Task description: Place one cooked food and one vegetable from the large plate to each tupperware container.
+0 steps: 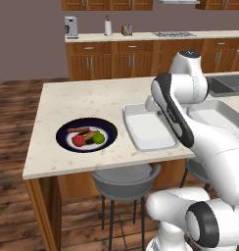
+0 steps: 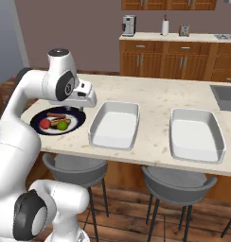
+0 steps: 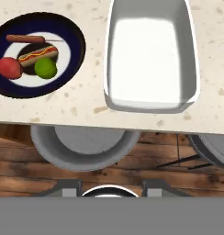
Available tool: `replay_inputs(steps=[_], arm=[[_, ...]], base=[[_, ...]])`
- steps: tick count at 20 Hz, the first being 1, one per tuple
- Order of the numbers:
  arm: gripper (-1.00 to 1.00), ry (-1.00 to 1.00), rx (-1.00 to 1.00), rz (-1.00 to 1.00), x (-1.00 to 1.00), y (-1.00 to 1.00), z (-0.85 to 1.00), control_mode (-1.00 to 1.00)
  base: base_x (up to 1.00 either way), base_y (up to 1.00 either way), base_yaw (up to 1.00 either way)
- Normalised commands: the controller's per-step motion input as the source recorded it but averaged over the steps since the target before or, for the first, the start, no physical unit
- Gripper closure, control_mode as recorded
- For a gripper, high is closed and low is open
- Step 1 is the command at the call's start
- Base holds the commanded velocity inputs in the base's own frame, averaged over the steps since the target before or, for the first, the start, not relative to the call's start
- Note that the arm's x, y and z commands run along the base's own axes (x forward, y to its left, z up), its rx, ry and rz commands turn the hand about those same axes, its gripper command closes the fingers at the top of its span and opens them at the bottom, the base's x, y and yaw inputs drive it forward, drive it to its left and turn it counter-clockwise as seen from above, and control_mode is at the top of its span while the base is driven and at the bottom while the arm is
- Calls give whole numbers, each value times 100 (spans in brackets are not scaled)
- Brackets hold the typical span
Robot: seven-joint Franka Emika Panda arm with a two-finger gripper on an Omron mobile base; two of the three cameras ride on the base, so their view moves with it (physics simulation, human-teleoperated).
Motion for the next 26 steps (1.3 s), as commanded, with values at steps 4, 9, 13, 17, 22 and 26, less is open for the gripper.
replay_inputs(steps=[4, 9, 13, 17, 22, 26], arm=[[-100, -5, -2, 1, -52, -4, -3, -100], [-100, -4, -14, 14, -85, 44, -32, -100], [-100, 0, -8, 27, 14, 77, -47, -100], [-100, 0, 1, 29, 52, 30, -29, -100], [-100, 8, 3, 14, 57, 70, -26, -100], [-100, 14, 0, 7, 56, 53, -30, -100]], base=[[0, 0, 0], [0, 0, 0], [0, 0, 0], [0, 0, 0], [0, 0, 0], [0, 0, 0]])
